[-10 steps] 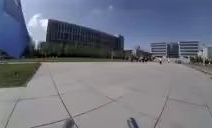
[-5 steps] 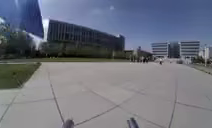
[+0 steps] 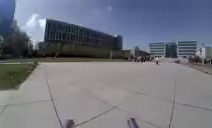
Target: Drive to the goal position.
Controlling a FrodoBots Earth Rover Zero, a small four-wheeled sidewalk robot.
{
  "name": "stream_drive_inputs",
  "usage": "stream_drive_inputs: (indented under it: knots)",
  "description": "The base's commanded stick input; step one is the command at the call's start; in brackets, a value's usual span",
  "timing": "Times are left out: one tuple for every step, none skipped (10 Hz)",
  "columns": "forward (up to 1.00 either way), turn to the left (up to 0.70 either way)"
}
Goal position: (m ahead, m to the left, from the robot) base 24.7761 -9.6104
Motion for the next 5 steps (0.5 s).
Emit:
stream_drive_inputs:
  knots:
    - [0.0,-1.0]
    - [0.0,-1.0]
    - [0.0,-1.0]
    - [0.0,-1.0]
    - [0.0,-1.0]
